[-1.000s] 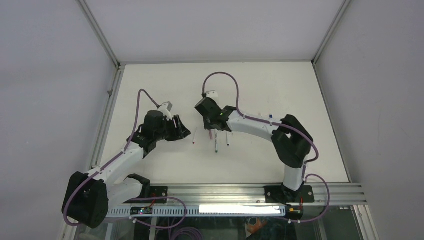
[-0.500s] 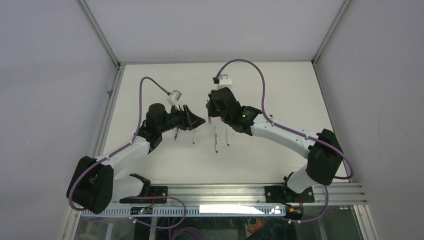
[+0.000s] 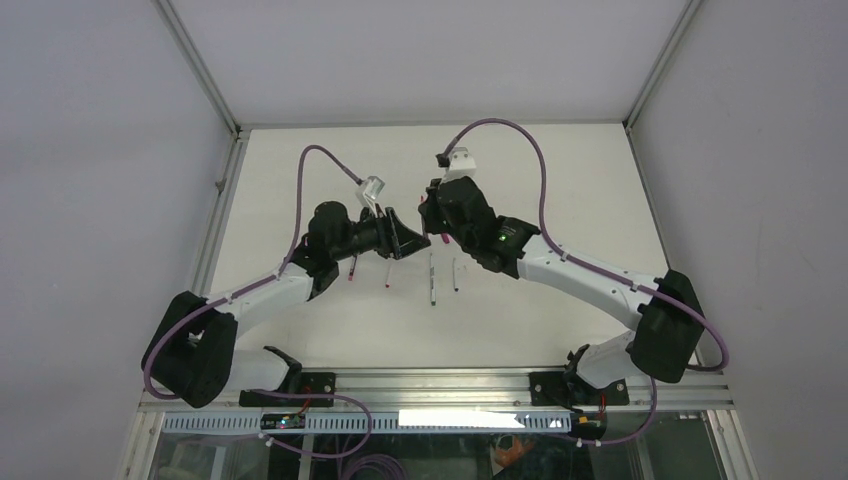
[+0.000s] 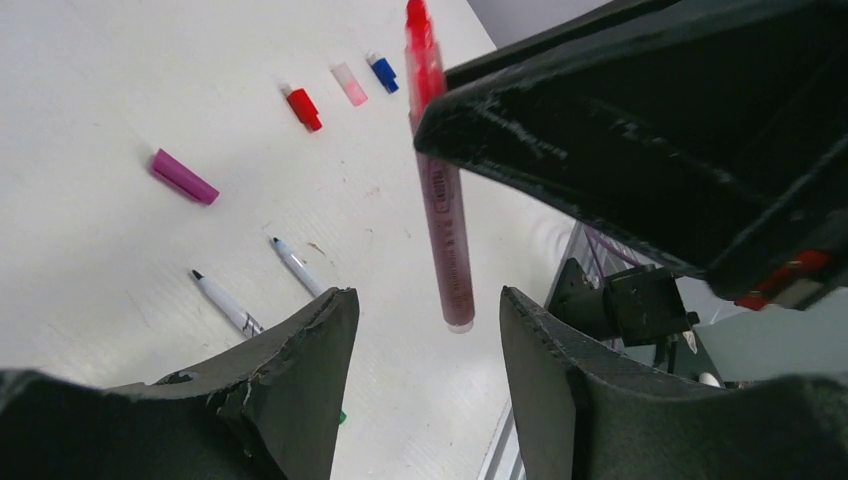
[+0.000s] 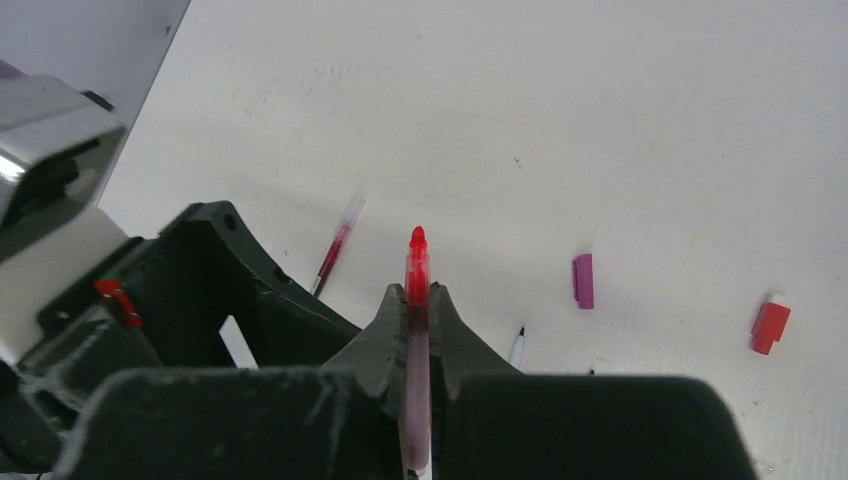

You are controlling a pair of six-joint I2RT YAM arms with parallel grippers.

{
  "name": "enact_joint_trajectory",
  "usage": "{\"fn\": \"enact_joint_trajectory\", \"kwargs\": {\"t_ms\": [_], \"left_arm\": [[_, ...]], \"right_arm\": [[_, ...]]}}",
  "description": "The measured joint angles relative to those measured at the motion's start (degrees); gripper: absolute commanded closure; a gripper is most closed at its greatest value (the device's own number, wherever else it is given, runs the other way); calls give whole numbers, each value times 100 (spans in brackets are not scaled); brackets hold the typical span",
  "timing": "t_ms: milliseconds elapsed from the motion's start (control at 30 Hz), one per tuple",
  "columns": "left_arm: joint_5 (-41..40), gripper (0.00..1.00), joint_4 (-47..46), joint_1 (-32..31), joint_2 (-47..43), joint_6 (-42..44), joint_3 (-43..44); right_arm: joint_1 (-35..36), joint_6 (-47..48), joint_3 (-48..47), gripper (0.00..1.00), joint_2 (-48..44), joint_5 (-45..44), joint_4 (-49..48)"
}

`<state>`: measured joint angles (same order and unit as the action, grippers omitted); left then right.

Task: Insert the pens into the pen caps

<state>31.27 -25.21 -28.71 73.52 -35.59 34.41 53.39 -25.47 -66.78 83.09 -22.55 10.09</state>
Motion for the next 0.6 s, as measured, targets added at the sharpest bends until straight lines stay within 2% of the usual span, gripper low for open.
{"fn": "enact_joint_trajectory", "kwargs": {"t_ms": [333,400,467,500,600], "left_arm": [[-229,46,20,-358,428,24,350],[-273,61,0,-358,446,24,393],[-319,89,-11,-356,450,46,435],[-334,100,-13,-358,457,83,459],[-367,100,-20,-356,518,76,516]], "right_arm": [[0,31,2,100,-129,-57,-79],[0,26,2,100,-129,-55,-81],[0,15,4,100,-129,-55,-83],[0,11,11,100,-129,-55,-83],[-4,11,20,100,-129,-79,-103]]}}
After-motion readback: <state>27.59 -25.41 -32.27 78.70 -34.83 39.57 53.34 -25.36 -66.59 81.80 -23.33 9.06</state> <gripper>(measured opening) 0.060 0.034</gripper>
